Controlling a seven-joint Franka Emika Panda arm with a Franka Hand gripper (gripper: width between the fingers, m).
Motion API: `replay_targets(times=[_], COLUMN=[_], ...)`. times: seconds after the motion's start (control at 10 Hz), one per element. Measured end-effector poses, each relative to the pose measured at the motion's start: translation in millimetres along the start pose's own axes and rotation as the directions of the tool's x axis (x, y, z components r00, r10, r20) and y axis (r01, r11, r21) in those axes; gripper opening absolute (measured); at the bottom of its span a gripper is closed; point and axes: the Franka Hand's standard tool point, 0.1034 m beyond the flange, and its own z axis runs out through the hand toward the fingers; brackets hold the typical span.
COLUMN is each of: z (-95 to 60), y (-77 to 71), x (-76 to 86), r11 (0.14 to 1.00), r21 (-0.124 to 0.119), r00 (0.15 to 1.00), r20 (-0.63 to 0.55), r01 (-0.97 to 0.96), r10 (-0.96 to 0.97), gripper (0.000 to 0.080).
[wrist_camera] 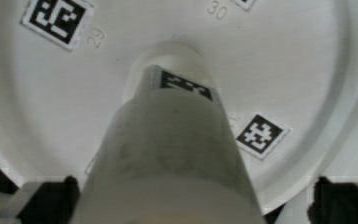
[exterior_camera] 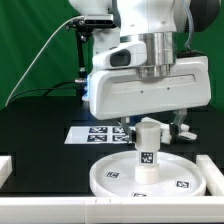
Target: Assemble round table
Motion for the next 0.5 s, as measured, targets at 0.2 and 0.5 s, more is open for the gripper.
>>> replay_targets(times=[0.2, 0.5], z=[-0.1, 0.2], y=[1.7, 4.6], x=[-0.1, -0.8], r11=[0.999, 0.964], r21=[0.0, -0.002], r00=[0.999, 0.964], r20=[-0.002, -0.003], r01=[-0.052, -0.266], r10=[0.052, 0.266], gripper=[0.0406, 0.0406])
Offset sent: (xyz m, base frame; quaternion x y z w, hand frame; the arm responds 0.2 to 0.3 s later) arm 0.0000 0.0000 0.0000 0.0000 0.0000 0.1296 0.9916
